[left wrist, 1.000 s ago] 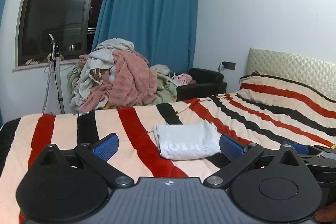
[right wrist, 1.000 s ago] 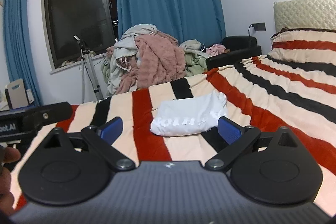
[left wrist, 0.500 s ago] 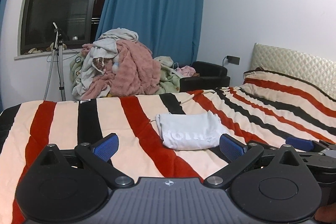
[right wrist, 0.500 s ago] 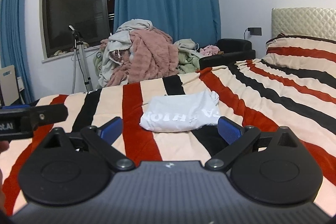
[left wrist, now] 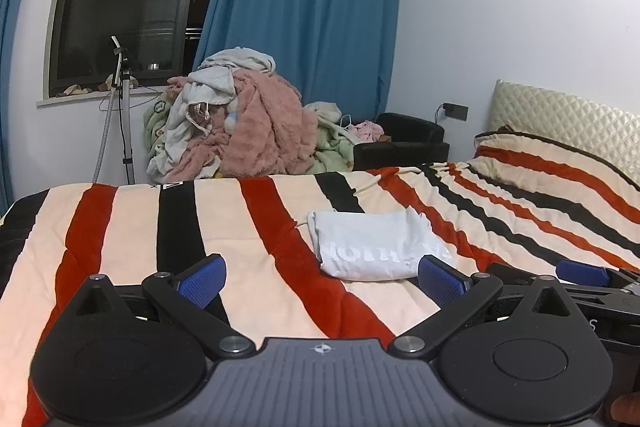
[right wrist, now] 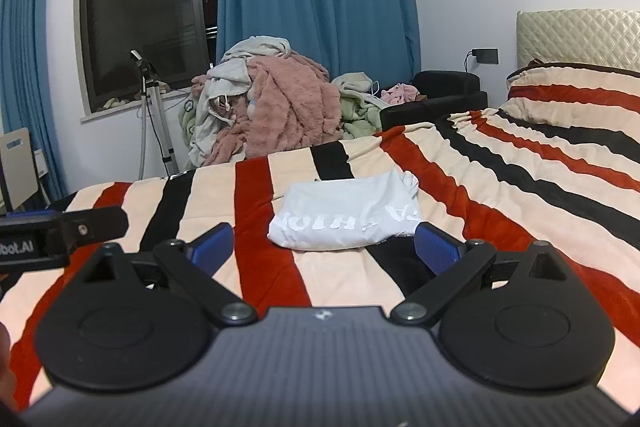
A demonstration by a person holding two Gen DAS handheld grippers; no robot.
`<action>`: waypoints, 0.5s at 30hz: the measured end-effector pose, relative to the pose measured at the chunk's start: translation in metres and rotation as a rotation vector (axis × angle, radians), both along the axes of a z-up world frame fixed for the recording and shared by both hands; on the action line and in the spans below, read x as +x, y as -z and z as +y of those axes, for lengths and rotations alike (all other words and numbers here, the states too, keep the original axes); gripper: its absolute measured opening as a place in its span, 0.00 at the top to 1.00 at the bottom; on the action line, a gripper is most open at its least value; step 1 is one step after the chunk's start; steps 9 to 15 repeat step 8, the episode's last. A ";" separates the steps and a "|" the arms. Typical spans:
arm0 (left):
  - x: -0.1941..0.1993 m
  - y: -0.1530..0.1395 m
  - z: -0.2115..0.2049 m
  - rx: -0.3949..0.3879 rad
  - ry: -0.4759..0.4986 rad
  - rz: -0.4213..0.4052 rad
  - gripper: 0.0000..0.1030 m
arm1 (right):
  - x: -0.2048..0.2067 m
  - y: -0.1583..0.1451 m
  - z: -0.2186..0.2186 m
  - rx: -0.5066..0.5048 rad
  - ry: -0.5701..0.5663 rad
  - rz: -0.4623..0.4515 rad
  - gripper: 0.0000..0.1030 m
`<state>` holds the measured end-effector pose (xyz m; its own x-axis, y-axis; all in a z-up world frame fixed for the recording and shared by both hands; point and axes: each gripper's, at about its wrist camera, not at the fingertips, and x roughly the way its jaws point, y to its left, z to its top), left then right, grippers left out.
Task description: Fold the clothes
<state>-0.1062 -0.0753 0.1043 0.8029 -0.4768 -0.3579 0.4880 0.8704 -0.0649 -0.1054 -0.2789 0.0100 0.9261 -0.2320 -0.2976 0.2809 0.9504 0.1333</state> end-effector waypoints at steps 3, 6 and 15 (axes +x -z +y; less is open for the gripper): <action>-0.001 0.001 -0.001 0.002 0.003 -0.002 0.00 | 0.001 0.001 0.001 -0.006 -0.003 0.004 0.04; -0.002 0.001 -0.002 0.004 0.004 -0.005 0.00 | 0.001 0.001 0.001 -0.006 -0.004 0.007 0.04; -0.002 0.001 -0.003 0.003 0.004 -0.006 0.00 | 0.001 0.001 0.001 -0.005 -0.005 0.008 0.04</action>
